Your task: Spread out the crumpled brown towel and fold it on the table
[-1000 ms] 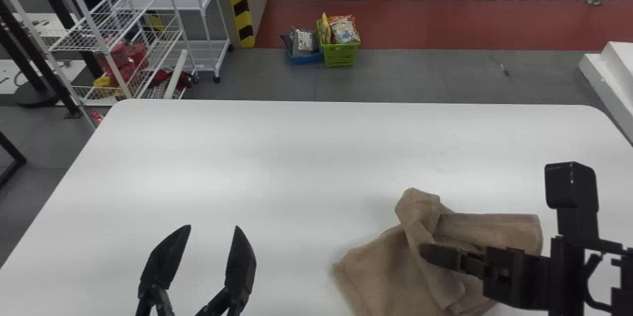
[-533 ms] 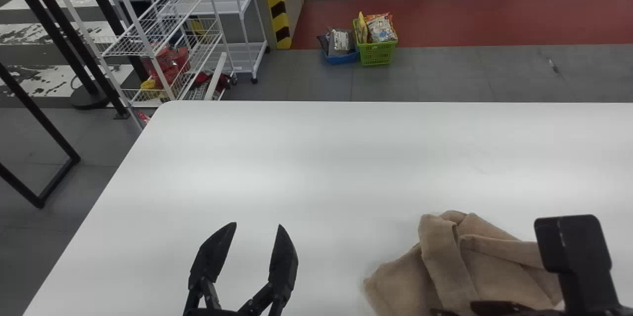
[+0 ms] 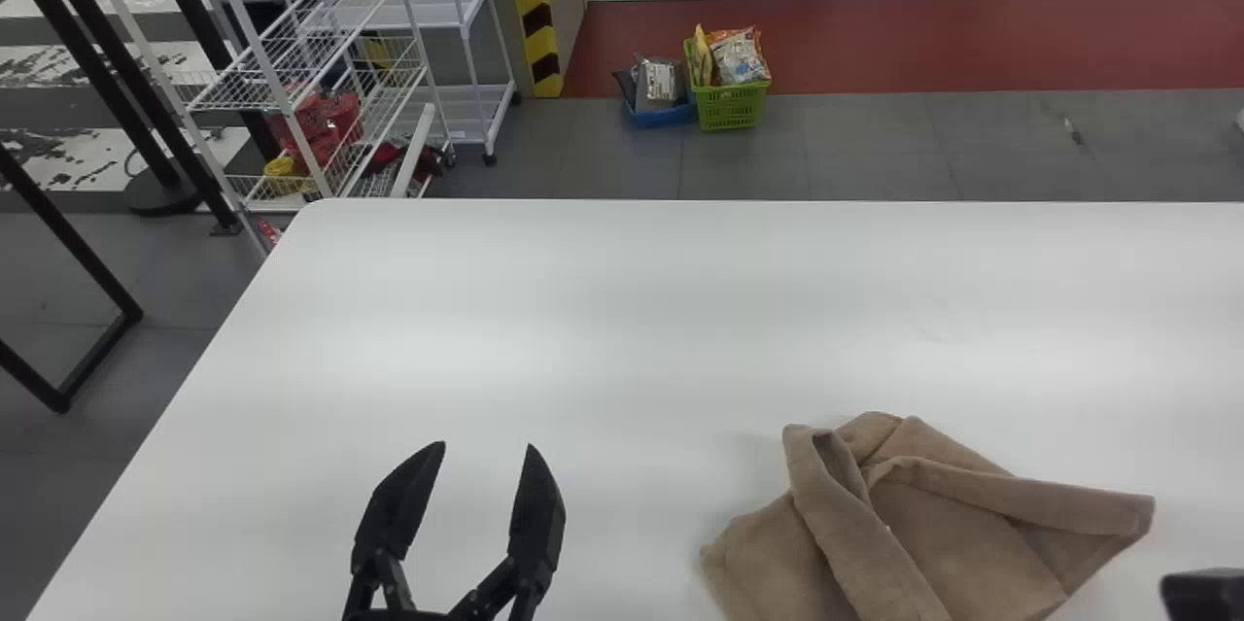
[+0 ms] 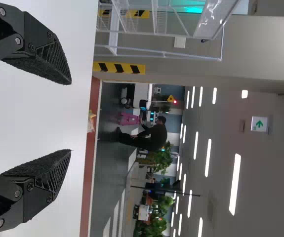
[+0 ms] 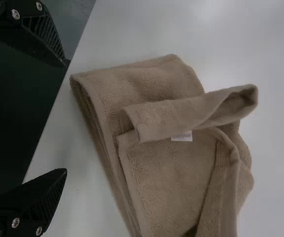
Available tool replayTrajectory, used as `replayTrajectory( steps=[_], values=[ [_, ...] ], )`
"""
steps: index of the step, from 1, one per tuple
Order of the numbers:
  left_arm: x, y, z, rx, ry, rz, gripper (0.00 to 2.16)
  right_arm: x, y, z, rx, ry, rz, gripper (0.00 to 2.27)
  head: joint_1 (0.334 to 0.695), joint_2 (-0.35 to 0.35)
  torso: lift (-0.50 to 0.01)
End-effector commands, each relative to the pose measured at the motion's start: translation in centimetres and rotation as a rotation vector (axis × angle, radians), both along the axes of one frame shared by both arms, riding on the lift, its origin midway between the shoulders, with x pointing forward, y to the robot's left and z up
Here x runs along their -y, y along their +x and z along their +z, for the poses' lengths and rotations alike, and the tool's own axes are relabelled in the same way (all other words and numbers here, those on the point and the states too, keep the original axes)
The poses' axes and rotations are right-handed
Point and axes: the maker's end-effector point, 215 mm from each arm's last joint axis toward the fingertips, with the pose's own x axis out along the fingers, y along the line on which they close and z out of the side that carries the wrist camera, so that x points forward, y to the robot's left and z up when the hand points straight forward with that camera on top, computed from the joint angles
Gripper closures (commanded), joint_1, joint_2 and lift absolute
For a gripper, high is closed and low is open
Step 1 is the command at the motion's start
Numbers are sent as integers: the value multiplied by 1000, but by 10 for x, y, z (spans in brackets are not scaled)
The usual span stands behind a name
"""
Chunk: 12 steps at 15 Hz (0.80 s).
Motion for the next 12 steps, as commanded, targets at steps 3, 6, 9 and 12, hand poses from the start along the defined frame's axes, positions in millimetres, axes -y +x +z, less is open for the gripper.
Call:
replayTrajectory(
  steps=[3,6,9,12],
  values=[
    [4,-2,-5,-8,3,-6,407,40,92,84,349,237,-88,80,695,91,-127],
    [5,-2,-5,-9,3,-5,407,71,117,139,536,368,-92,97,695,33,-127],
    [3,-4,-9,-16,8,-4,407,114,112,146,567,408,-113,191,695,-30,-127],
    [4,-1,-17,-41,19,-7,407,131,102,136,586,401,-30,218,695,-93,-127]
  ],
)
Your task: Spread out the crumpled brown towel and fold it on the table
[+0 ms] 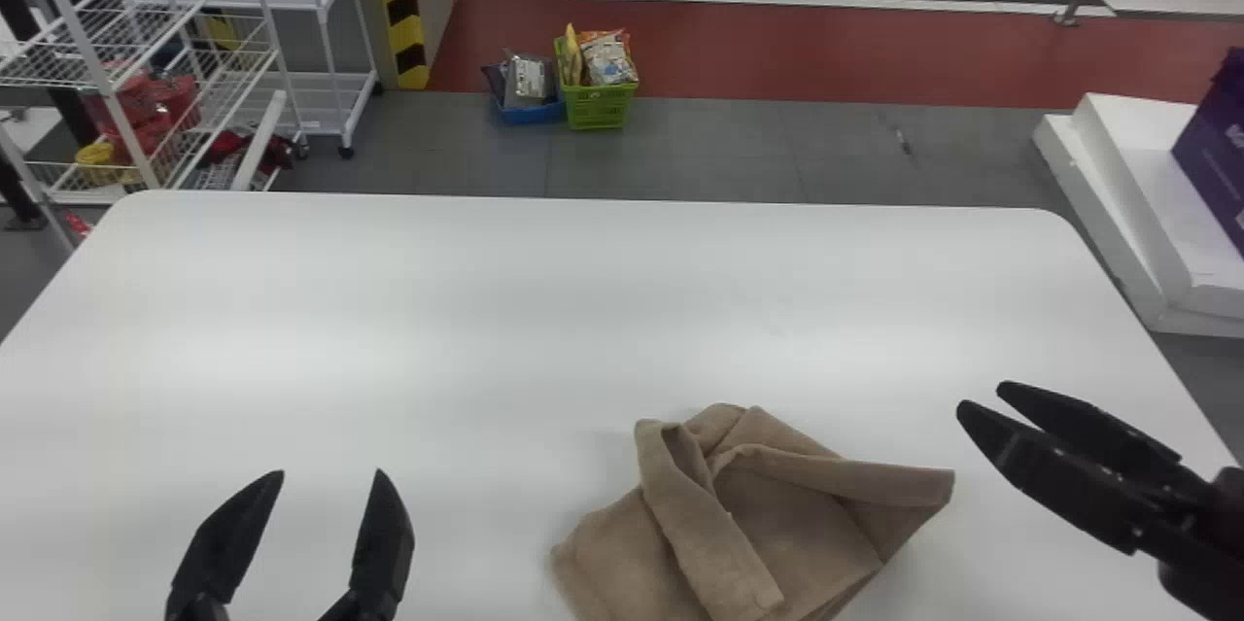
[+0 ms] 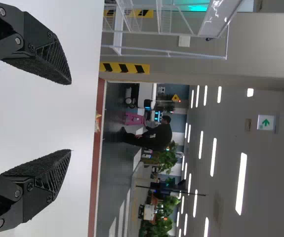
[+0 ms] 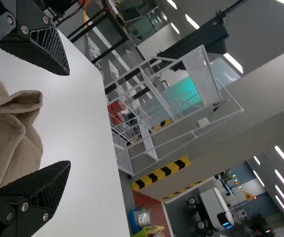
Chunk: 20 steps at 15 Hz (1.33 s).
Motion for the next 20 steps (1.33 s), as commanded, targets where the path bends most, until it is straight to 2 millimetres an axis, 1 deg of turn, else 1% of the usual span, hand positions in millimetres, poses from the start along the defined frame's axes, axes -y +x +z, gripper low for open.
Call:
replayTrajectory(
  steps=[1,3,4,5,6,9,10,11,12,13,15,17,19,20],
  values=[
    [3,2,-6,-19,5,-5,407,18,-1,-18,-8,-63,-9,218,695,-104,-127],
    [6,4,-12,-39,18,-11,407,27,2,-18,74,-156,17,218,695,-122,-127],
    [7,4,-14,-44,22,-12,407,32,4,-18,114,-193,24,218,695,-142,-127],
    [7,4,-15,-50,24,-14,407,33,5,-21,116,-199,44,218,695,-152,-127],
    [8,3,-16,-53,24,-15,407,32,7,-26,131,-241,80,218,695,-160,-127],
    [8,2,-23,-79,33,-16,407,20,11,-56,135,-344,154,218,695,-164,-127],
    [10,-1,-24,-88,33,-24,407,22,14,-67,138,-370,159,218,695,-162,-127],
    [11,-2,-23,-88,31,-29,407,18,16,-77,139,-376,173,221,695,-160,-127],
    [12,-2,-25,-91,32,-32,407,13,17,-90,143,-399,201,286,695,-159,-127],
    [12,-2,-26,-92,32,-31,407,8,17,-101,143,-409,221,286,695,-157,-127],
    [12,-2,-25,-91,32,-32,407,3,23,-115,138,-416,239,286,695,-146,-127],
    [13,-3,-28,-100,34,-35,407,-7,26,-125,144,-435,270,299,695,-134,-127],
    [17,-6,-30,-109,32,-45,407,-12,33,-133,125,-449,282,772,695,-120,-127],
    [17,-6,-30,-109,30,-46,407,-13,34,-137,111,-450,286,1099,695,-117,-127]
  ],
)
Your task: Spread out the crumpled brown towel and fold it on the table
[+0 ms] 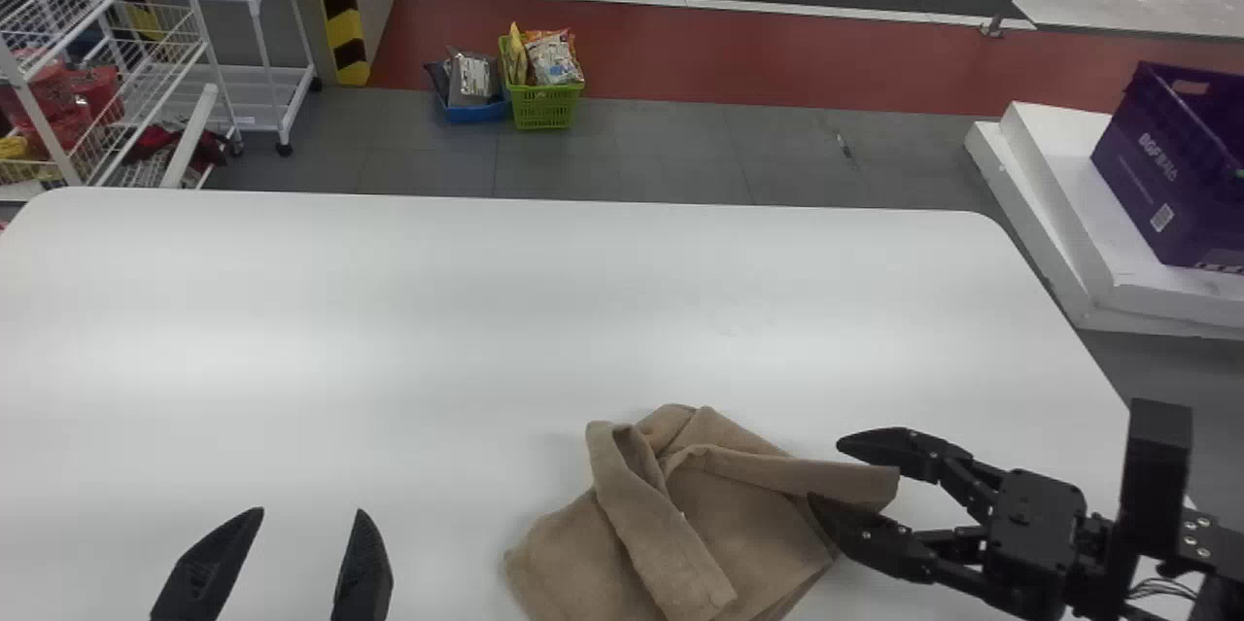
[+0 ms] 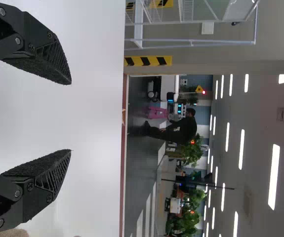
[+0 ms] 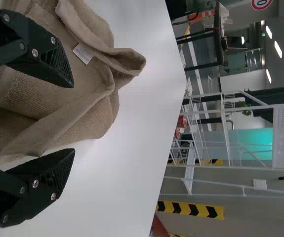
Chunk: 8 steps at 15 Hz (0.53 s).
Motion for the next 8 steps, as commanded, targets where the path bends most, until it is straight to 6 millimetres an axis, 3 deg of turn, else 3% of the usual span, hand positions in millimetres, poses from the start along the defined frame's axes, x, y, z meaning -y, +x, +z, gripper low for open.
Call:
replayTrajectory(
  steps=[1,3,8],
  values=[
    [2,-2,-1,-5,-2,-3,407,-6,3,-9,-24,-11,11,1440,695,-115,-127],
    [5,-6,-6,-27,0,-15,407,-8,5,-10,-26,-9,13,1804,695,-108,-127],
    [12,-22,-23,-97,5,-54,407,-15,9,4,2,34,8,1899,695,-117,-127]
  ],
)
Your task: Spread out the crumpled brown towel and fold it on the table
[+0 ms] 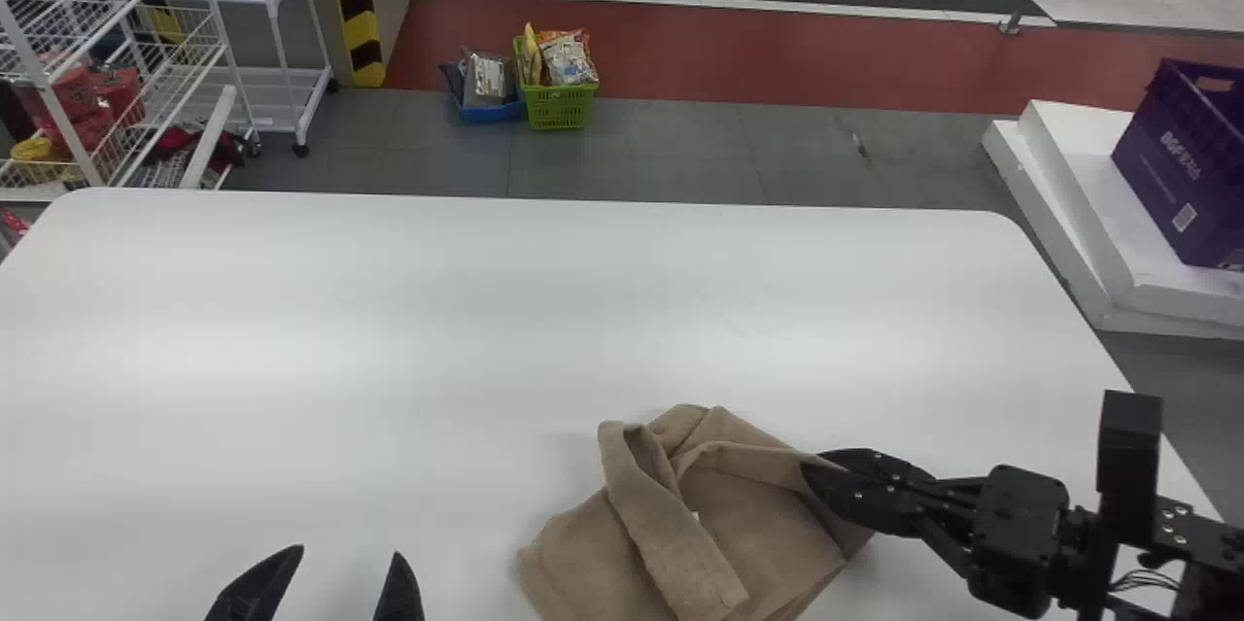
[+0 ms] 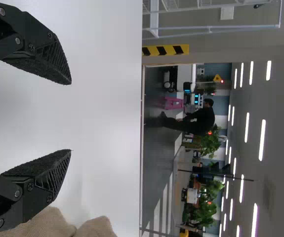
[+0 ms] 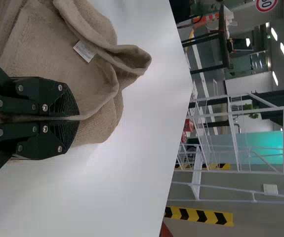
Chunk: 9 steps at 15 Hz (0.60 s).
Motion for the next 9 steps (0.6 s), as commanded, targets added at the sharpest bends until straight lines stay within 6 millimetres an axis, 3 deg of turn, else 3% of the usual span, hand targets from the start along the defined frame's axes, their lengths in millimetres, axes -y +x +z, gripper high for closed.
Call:
replayTrajectory(
  steps=[1,5,7,9],
  values=[
    [2,-3,-3,-10,-6,-7,407,-6,3,16,24,25,-2,1899,695,-118,-127],
    [18,-8,-7,-27,-15,-47,407,-18,-3,60,44,92,3,1926,695,-125,-127],
    [18,-7,-9,-30,-13,-47,407,-47,-17,68,18,123,52,1926,695,-126,-127],
    [18,-7,-11,-33,-14,-44,407,-83,-39,60,-14,123,123,1926,695,-82,-127]
  ],
)
